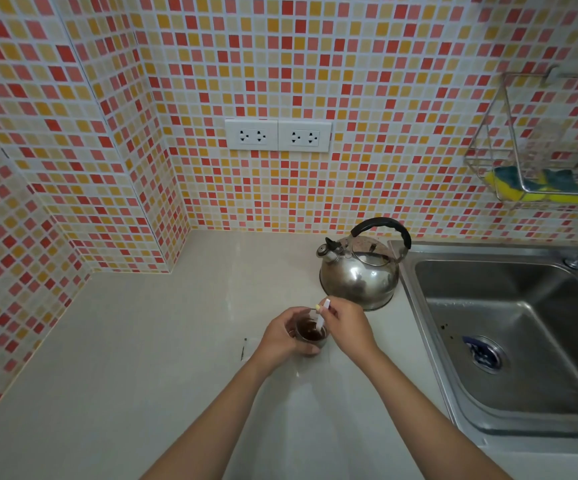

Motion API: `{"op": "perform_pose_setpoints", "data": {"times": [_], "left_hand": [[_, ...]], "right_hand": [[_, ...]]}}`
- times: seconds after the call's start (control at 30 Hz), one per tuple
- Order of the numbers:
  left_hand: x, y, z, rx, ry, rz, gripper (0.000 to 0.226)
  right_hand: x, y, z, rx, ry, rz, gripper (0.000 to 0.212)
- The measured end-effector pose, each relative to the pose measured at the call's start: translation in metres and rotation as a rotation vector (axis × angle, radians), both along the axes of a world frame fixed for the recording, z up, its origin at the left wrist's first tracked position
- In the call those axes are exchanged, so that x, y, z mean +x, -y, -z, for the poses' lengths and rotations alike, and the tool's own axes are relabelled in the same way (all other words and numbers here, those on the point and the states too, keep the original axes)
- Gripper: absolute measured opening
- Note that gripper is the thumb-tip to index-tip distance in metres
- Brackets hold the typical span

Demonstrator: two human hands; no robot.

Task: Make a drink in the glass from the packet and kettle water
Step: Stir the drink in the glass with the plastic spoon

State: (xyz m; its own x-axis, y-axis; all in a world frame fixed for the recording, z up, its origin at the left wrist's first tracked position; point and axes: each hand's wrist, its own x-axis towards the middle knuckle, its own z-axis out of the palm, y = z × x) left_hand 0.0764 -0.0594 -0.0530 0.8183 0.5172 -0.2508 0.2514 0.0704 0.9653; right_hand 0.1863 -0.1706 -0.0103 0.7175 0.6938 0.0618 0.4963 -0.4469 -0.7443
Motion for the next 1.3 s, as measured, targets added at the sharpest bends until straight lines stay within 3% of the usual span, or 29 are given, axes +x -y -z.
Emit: {"op": "perform_pose_setpoints", "data": {"times": [0.13, 0.27, 0.4, 0.57, 0.7, 0.87, 1.03, 1.1, 1.2, 1.3], "left_hand": [[0.001, -0.002, 0.001, 0.024, -0.007, 0.009, 0.076], [0.002, -0.002, 0.001, 0.026, -0.028, 0.014, 0.080], [0.002, -0.003, 0.001, 0.034, -0.036, 0.029, 0.080], [0.002, -0.003, 0.000, 0.047, -0.047, 0.031, 0.081], [0.001, -0.003, 0.001, 0.048, -0.045, 0.035, 0.078], [0.001, -0.002, 0.000, 0.050, -0.040, 0.032, 0.080], [0.000, -0.002, 0.002, 0.059, -0.030, 0.031, 0.075], [0.000, -0.002, 0.001, 0.058, -0.030, 0.030, 0.076], [0.000, -0.003, 0.000, 0.060, -0.041, 0.035, 0.078], [0.000, -0.003, 0.001, 0.063, -0.045, 0.038, 0.079]], "right_hand": [[-0.005, -0.003, 0.001, 0.023, -0.093, -0.051, 0.019], [0.003, 0.000, 0.003, 0.037, -0.071, 0.054, 0.022], [-0.003, -0.003, 0.003, 0.083, -0.217, 0.025, 0.015], [0.001, 0.003, 0.006, 0.051, -0.076, 0.074, 0.021], [-0.004, 0.000, 0.005, 0.067, -0.170, -0.001, 0.019], [0.003, 0.005, 0.003, 0.064, -0.079, 0.010, 0.021], [-0.006, 0.002, 0.004, 0.122, -0.226, -0.011, 0.020], [-0.006, 0.002, 0.002, 0.122, -0.188, -0.041, 0.017], [0.000, 0.005, 0.002, 0.100, -0.103, 0.001, 0.018], [0.001, 0.006, 0.005, 0.079, -0.197, 0.083, 0.017]]}}
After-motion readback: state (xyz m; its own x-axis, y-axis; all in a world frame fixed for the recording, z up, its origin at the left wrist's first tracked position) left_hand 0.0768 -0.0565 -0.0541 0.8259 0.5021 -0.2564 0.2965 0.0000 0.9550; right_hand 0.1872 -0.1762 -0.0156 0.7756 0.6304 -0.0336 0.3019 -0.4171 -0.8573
